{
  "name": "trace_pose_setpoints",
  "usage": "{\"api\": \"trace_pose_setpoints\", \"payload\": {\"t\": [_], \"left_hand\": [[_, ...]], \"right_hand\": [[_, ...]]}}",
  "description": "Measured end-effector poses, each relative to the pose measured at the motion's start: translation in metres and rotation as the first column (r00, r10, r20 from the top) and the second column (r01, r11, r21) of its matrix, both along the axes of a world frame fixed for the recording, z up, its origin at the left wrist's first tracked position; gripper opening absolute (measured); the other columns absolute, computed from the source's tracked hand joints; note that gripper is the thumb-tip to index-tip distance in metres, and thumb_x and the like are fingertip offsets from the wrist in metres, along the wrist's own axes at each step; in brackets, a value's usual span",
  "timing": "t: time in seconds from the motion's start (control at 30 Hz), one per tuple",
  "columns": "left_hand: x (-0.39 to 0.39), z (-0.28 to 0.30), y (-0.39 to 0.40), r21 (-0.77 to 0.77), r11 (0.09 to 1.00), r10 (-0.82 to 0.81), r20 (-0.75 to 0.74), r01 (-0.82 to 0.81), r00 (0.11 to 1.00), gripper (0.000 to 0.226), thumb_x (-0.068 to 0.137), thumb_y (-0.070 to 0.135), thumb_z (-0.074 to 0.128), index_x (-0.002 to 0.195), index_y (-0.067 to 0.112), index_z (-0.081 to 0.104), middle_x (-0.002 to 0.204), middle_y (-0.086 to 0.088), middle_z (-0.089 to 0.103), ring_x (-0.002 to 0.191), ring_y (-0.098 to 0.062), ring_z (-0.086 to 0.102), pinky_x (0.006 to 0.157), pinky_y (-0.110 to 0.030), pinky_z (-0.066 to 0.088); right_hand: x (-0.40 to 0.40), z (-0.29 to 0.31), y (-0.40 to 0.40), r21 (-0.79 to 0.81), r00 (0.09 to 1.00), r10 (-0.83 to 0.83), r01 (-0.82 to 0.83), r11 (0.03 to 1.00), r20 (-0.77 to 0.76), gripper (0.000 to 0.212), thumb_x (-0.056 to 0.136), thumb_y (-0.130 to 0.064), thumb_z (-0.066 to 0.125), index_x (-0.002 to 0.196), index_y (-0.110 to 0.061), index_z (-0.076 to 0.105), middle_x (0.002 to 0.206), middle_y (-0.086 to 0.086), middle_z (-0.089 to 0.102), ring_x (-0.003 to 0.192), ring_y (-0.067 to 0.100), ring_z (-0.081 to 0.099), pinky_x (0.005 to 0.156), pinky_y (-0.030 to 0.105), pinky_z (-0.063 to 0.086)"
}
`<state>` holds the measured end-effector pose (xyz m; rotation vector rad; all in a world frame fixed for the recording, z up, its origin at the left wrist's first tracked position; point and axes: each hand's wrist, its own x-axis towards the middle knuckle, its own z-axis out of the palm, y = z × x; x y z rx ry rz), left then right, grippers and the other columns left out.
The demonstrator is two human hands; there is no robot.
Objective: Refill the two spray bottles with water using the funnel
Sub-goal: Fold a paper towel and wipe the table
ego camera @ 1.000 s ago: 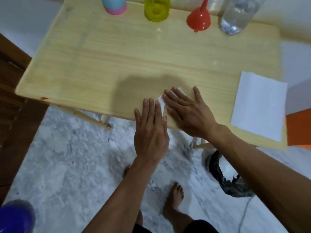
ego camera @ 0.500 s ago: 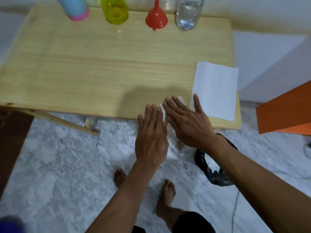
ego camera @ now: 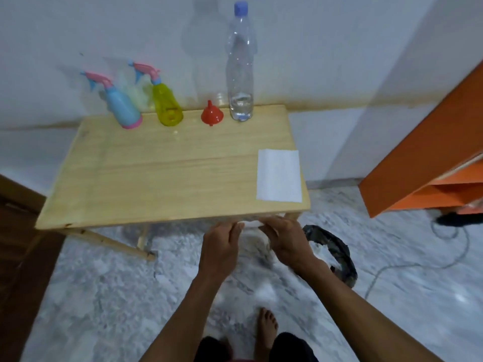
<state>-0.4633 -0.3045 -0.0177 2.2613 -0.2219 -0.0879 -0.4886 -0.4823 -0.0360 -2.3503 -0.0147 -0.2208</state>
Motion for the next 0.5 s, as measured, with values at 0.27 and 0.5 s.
{"api": "trace_pose_setpoints", "payload": {"t": [0.27, 0.5], "left_hand": [[0.009, 0.057, -0.021, -0.126, 0.964, -0.225, 0.080, 0.233, 0.971, 0.010, 0.093, 0.018, 0.068, 0.098, 0.015, 0.076, 0.096, 0.005, 0.073, 0.087, -0.013, 0.065, 0.076, -0.024, 0.047], [-0.023, 0.066, -0.076, -0.156, 0.870, -0.468, 0.038, 0.467, 0.883, 0.009, 0.093, 0.020, 0.069, 0.095, 0.017, 0.077, 0.091, 0.011, 0.064, 0.084, 0.000, 0.057, 0.074, -0.007, 0.039]], "right_hand": [[-0.061, 0.060, -0.012, 0.272, 0.935, -0.340, 0.355, 0.894, -0.103, 0.014, 0.093, -0.024, 0.073, 0.106, -0.022, 0.080, 0.090, -0.016, 0.075, 0.083, -0.004, 0.066, 0.071, 0.016, 0.046], [-0.134, 0.070, -0.029, 0.253, 0.756, -0.650, 0.646, 0.720, -0.077, 0.015, 0.096, -0.025, 0.069, 0.103, -0.017, 0.080, 0.087, -0.018, 0.068, 0.079, -0.006, 0.059, 0.070, 0.004, 0.039]]}}
